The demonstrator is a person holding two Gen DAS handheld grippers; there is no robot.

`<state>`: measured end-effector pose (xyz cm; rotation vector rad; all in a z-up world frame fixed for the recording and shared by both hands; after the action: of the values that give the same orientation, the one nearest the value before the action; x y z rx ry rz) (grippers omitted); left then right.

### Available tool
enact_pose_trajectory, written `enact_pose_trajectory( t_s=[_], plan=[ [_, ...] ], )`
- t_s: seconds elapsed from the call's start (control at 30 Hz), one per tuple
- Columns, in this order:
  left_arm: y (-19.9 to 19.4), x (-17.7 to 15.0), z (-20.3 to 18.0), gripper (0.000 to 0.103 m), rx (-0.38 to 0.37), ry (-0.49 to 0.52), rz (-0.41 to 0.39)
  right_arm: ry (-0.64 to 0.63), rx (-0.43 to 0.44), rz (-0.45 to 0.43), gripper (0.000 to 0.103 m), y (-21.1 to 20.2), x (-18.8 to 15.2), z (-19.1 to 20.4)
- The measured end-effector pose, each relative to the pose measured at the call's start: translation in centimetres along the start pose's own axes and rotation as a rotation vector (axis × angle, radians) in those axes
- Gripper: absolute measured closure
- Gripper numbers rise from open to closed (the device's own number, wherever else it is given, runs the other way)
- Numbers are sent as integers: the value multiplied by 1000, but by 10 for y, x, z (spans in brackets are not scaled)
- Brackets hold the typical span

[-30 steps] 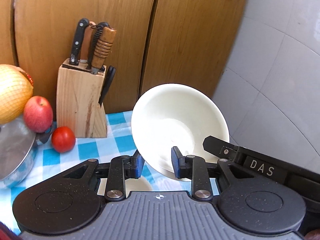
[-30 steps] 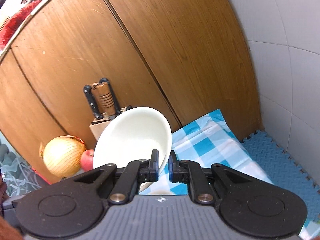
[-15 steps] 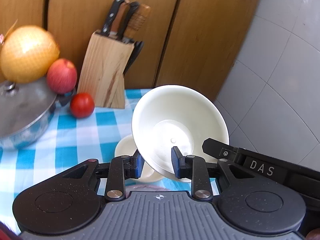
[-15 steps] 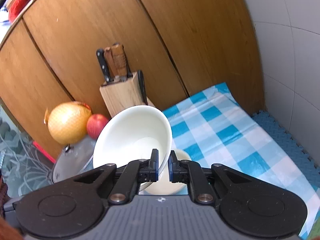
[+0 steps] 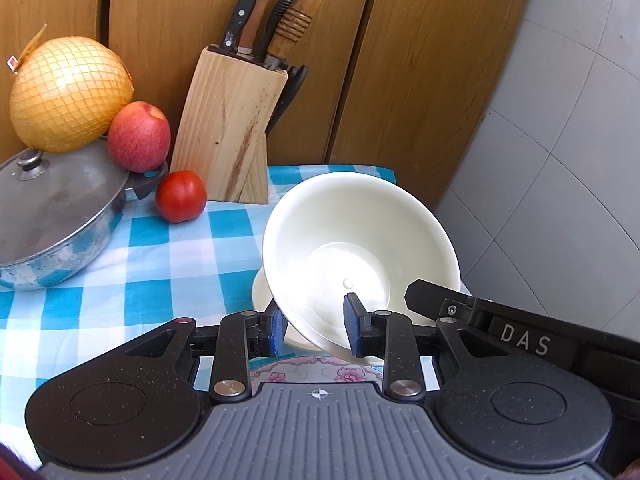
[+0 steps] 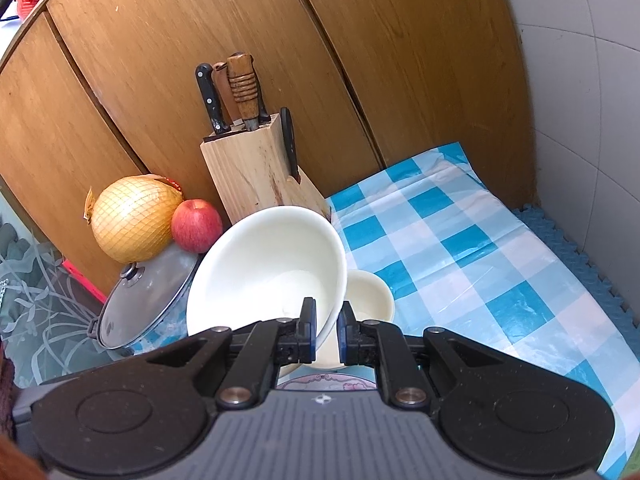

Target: Organize plates and bowls

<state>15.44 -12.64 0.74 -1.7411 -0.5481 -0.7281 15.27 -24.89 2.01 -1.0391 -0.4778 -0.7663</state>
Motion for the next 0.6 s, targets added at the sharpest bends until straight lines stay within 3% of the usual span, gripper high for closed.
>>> enact_pose_trajectory(
  t_s=[0.6],
  plan=[
    [32, -1, 2, 67, 4, 0, 50, 24, -26, 47, 91, 26, 2, -13]
  ],
)
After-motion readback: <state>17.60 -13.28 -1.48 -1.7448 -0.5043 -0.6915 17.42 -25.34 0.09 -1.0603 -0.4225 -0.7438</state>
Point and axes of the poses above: each gripper's, at about its wrist camera, not at the fingertips, and y roughly the way its jaws point, z to its left, x to its top, the point moved 8 cm from there along y, roughly the way its jaws point
